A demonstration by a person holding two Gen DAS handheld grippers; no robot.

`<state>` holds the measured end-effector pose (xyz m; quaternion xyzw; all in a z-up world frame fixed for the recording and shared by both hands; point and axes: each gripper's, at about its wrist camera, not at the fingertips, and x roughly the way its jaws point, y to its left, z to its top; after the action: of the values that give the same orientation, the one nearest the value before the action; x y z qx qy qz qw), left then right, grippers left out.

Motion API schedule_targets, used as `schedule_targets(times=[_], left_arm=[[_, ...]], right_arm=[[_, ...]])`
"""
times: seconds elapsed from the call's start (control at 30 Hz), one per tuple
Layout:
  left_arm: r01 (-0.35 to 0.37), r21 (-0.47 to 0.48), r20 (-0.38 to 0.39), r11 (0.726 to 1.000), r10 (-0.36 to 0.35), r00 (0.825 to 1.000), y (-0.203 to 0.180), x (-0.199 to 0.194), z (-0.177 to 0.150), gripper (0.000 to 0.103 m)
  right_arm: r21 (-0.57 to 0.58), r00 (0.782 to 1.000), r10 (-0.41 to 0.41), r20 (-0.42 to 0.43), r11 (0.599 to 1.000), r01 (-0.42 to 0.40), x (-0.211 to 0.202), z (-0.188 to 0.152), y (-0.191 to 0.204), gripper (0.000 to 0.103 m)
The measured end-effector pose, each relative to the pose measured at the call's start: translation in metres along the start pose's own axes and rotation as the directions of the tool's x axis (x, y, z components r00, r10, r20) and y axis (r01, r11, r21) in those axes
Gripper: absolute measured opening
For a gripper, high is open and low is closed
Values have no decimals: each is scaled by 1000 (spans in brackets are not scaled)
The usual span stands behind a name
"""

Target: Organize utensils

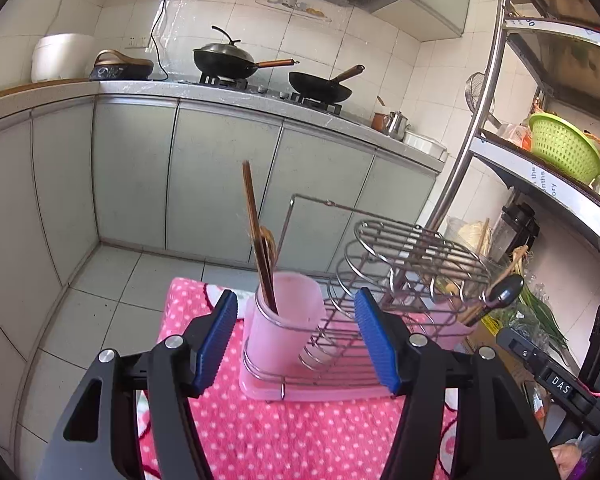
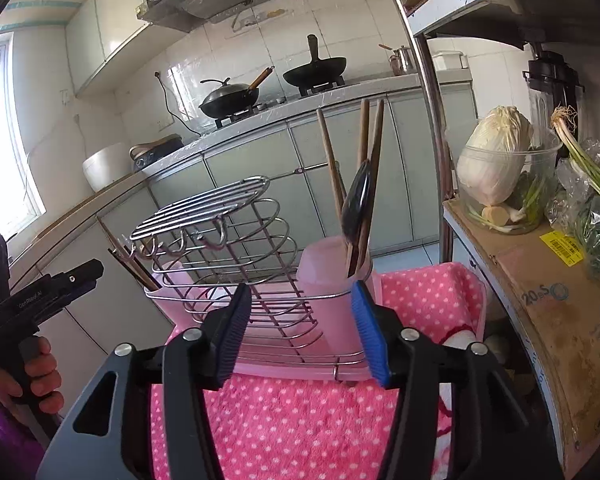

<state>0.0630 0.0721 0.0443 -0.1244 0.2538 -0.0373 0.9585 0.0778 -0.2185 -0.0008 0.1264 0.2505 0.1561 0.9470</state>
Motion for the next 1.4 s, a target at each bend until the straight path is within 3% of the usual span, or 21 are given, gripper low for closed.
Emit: schedule_targets(times=[0.27,0.67,1.4], left_arm=[[-3,1,-63,1000,3,998,-9,-7,-26,62],[-39,51,-91,998,44,995,-35,-20,-54,66],[-108,123,-50,986,115,992,-63,-38,-69,66]], right_arm=[[-43,999,-10,-53,999,8,-7,-24,24,69],[-94,998,-30,-64,995,24,-24,-39,47,71],[-107,994,-105,-31,989,101,-42,-51,54,72]])
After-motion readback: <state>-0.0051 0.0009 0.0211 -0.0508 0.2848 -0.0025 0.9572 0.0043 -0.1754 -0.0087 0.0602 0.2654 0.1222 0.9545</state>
